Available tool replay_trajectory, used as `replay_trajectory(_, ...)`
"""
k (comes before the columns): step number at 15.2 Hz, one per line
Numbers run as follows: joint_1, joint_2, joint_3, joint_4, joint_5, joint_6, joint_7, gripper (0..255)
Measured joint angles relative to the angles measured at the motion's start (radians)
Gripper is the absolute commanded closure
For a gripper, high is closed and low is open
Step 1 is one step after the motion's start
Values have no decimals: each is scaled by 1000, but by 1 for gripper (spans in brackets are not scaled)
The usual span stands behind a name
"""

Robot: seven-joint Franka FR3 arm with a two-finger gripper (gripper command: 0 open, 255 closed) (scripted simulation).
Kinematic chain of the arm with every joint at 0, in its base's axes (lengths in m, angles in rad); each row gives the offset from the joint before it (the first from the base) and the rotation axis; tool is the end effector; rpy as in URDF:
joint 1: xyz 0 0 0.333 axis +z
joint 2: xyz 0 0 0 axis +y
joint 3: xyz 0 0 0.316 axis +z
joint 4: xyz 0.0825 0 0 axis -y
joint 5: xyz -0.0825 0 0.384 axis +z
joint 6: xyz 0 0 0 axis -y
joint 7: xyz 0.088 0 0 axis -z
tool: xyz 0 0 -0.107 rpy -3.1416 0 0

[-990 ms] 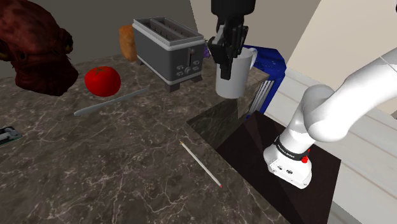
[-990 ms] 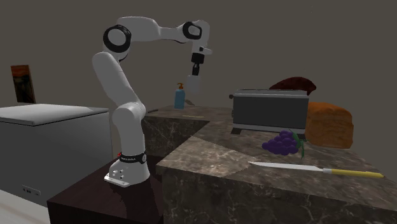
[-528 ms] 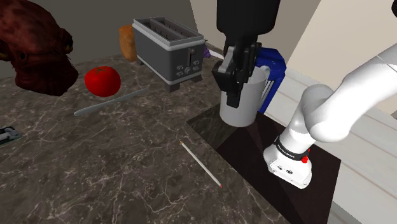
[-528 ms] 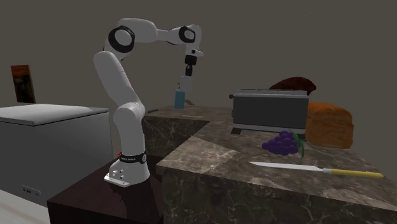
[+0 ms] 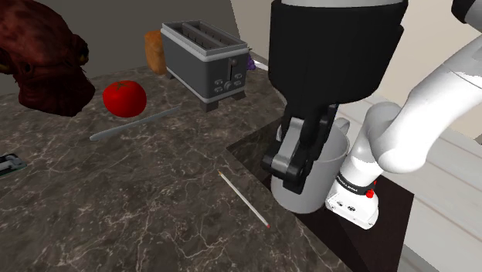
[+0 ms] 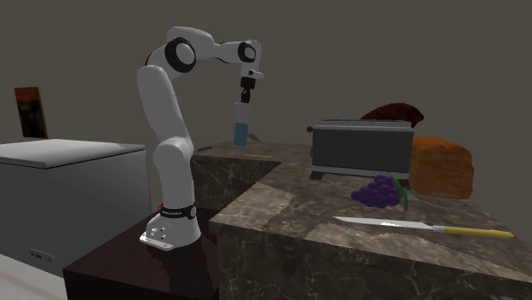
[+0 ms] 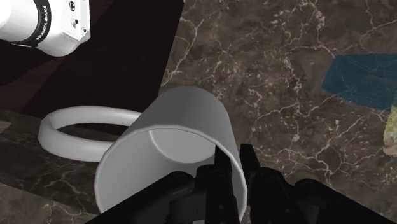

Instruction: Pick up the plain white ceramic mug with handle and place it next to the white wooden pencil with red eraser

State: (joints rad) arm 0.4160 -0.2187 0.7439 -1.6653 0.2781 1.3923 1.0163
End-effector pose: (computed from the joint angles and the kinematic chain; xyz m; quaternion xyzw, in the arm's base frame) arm 0.1253 0.4736 0.6466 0.9933 0.0784 -0.0831 0.0192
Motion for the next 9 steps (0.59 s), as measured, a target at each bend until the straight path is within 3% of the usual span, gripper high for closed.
replay_trajectory(9, 9, -24, 10, -131, 17, 111, -13, 255)
